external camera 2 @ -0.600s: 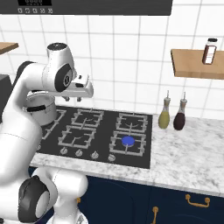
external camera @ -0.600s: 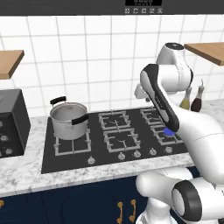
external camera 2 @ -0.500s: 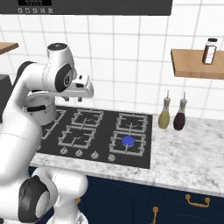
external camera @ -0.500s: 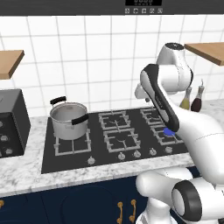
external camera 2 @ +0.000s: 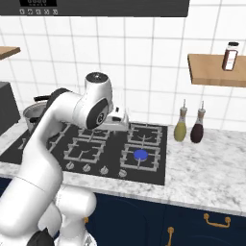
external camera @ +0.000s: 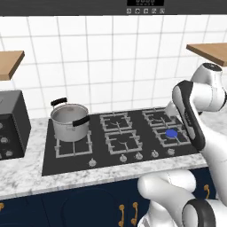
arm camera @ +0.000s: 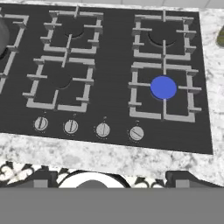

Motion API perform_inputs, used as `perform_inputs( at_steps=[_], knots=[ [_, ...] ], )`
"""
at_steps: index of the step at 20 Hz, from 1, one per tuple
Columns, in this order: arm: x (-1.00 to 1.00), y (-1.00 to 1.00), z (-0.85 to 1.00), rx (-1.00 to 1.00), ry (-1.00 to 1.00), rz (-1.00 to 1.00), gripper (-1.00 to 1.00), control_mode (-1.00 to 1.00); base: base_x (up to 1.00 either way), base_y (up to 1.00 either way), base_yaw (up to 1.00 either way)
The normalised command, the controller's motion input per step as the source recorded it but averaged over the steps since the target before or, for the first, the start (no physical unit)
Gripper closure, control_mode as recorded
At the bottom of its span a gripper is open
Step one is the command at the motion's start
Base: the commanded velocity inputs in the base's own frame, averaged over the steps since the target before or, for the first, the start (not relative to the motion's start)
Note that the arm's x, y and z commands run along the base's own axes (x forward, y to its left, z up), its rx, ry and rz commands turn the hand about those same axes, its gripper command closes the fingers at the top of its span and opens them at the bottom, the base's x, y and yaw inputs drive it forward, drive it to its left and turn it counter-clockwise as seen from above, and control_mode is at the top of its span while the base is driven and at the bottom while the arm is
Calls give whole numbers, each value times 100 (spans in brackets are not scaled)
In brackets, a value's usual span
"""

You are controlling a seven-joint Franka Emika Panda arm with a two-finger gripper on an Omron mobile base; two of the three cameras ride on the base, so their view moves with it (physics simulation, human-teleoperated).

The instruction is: Turn off the front right burner of the stove.

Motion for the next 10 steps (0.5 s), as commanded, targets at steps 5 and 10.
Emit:
perform_inputs(
  at_steps=[5, 10],
  knots=[
    [-8, -79, -88, -5, -1, 23, -100, -100, 0, 0, 0],
    [12, -34, -66, -9, 0, 22, -100, -100, 0, 0, 0]
  ],
)
